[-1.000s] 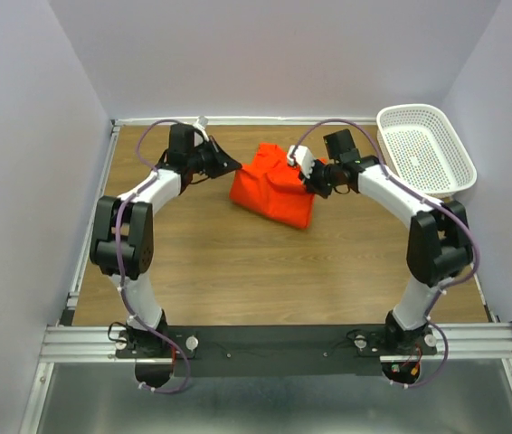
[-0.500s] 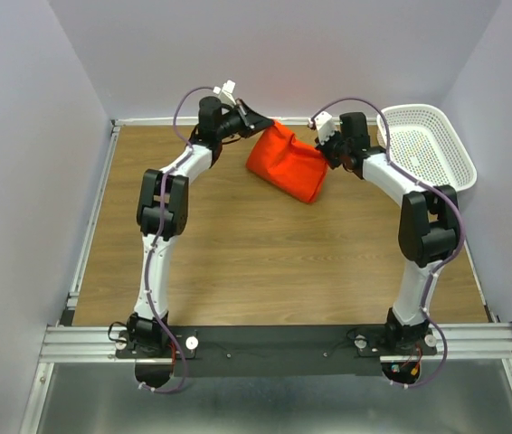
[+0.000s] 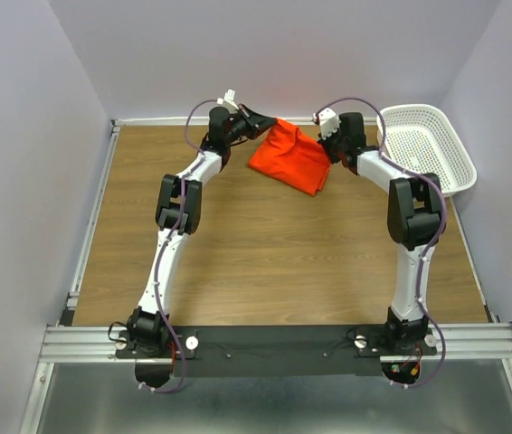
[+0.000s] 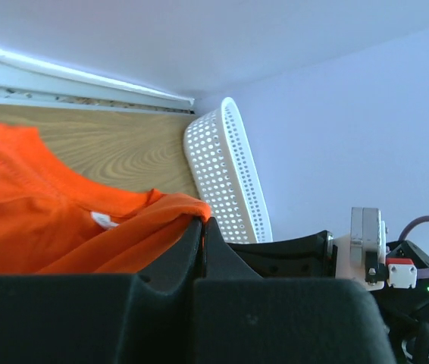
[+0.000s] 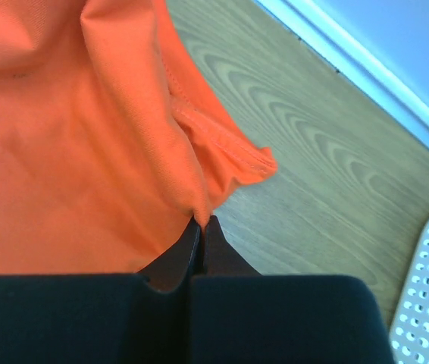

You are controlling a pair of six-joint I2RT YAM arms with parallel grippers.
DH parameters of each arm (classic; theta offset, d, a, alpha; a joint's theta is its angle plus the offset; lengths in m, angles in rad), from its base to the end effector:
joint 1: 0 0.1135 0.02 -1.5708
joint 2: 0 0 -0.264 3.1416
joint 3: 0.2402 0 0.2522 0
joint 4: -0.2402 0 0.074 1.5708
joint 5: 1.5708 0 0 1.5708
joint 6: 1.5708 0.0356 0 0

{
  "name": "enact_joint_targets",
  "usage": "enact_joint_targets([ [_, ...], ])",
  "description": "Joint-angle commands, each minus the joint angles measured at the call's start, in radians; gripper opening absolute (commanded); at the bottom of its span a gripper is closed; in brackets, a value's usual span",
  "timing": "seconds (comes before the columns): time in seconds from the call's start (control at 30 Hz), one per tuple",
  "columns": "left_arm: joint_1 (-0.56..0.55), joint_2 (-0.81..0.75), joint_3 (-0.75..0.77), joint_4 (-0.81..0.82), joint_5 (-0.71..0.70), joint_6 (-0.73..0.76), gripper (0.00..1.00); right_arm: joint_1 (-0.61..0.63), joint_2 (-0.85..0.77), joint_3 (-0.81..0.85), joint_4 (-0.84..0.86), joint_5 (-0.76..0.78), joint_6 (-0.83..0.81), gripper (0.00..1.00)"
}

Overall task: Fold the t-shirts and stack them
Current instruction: Fold the tshirt

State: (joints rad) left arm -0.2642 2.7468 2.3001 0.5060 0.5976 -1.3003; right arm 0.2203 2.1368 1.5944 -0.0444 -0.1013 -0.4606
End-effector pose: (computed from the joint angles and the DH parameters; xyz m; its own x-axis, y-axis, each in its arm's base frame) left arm 0.5873 -0.1796 0.1695 -0.7152 -0.6318 -0.2989 0.2577 0.1591 -0.9530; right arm 0.4807 0.1113 0.2007 -0.3509 -0.5317 -0.7708 -0.5085 0.7994 -0.3200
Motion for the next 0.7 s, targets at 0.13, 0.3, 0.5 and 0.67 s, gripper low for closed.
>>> enact_joint_targets([
  [0.13,0.003,0.017,0.045,0.031,-0.081,-0.044,0.00,-0.019,0.072,0.102,0.035,0.043,0.046,0.01],
  [0.3,0.005,0.002,0.010,0.031,-0.105,-0.045,0.00,-0.021,0.104,0.142,0.035,0.035,0.059,0.01],
  [0.5,0.010,0.001,-0.002,0.040,-0.108,-0.045,0.00,-0.021,0.150,0.188,0.035,0.023,0.053,0.00],
  [0.67,0.014,0.001,-0.021,0.051,-0.119,-0.053,0.00,-0.019,0.204,0.239,0.035,0.031,0.062,0.01],
])
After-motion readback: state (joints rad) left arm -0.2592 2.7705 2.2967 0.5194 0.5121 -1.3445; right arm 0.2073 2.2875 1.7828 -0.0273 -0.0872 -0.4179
